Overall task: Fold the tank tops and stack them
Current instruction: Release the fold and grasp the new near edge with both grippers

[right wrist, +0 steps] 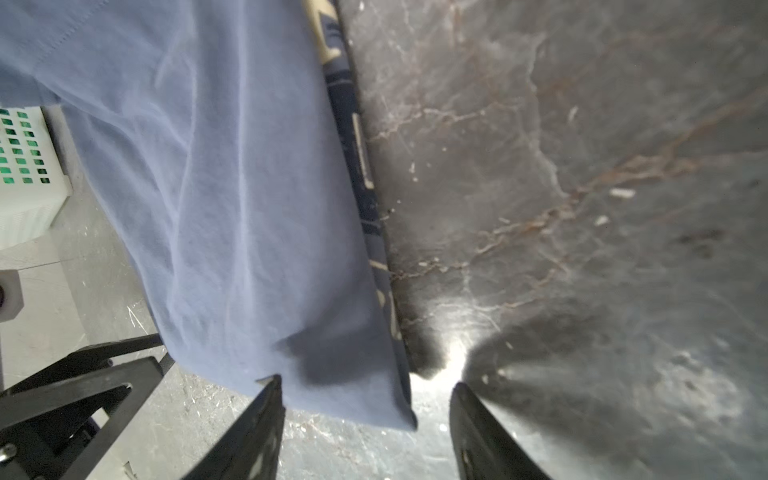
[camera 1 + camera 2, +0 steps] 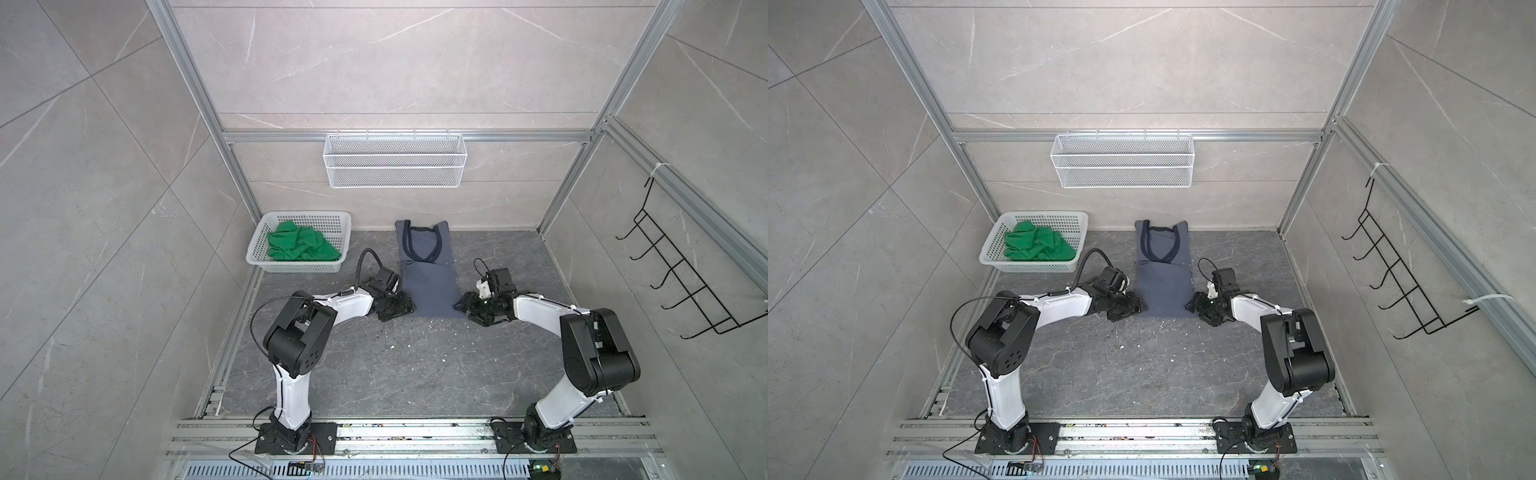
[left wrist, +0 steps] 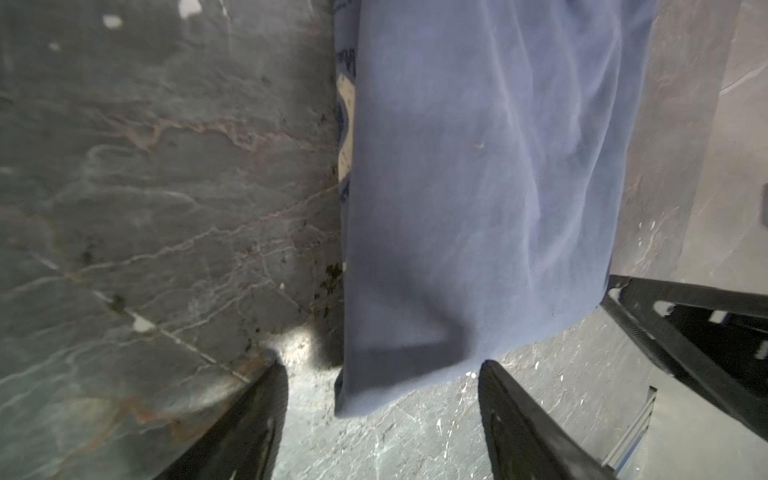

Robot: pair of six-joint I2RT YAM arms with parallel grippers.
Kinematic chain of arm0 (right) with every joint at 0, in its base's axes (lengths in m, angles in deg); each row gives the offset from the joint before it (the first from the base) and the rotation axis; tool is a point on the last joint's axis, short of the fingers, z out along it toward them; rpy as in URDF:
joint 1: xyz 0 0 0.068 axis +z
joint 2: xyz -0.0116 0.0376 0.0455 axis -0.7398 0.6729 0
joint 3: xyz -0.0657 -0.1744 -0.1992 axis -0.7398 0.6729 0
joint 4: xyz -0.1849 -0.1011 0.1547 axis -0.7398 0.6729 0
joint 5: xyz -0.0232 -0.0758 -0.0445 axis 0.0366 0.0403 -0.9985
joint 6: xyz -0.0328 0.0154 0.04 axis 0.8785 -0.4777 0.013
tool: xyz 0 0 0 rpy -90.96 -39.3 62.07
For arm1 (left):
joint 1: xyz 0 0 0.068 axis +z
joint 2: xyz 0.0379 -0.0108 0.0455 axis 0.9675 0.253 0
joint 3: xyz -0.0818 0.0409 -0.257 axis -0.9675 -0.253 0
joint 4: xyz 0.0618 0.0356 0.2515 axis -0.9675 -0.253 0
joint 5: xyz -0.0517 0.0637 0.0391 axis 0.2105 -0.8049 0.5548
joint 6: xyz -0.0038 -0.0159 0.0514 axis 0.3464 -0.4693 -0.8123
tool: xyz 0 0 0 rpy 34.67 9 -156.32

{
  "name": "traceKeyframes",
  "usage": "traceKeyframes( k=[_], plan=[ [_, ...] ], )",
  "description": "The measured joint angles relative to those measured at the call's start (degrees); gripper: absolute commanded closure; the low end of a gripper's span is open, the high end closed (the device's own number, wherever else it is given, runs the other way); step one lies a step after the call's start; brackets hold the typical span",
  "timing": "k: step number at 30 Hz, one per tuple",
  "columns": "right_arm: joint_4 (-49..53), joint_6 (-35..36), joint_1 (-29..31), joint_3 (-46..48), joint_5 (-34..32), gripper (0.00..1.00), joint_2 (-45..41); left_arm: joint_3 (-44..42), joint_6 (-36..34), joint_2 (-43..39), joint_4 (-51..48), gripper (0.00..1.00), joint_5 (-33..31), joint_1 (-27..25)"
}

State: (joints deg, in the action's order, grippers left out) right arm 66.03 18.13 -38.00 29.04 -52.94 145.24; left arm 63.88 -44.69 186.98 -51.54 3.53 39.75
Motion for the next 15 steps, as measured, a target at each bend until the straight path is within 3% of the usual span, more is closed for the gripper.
traceKeyframes(
  k=[8,15],
  plan=[
    [-4.7,-1.4,0.0,0.6,1.9,0.55,2.7,-0.3,1.4,1.2,2.8,0.42,1.3,0.0],
    [-7.6,-2.2,0.0,2.7,2.9,0.77,2.9,-1.0,2.4,1.6,4.0,0.62,2.2,-0.6]
  ],
)
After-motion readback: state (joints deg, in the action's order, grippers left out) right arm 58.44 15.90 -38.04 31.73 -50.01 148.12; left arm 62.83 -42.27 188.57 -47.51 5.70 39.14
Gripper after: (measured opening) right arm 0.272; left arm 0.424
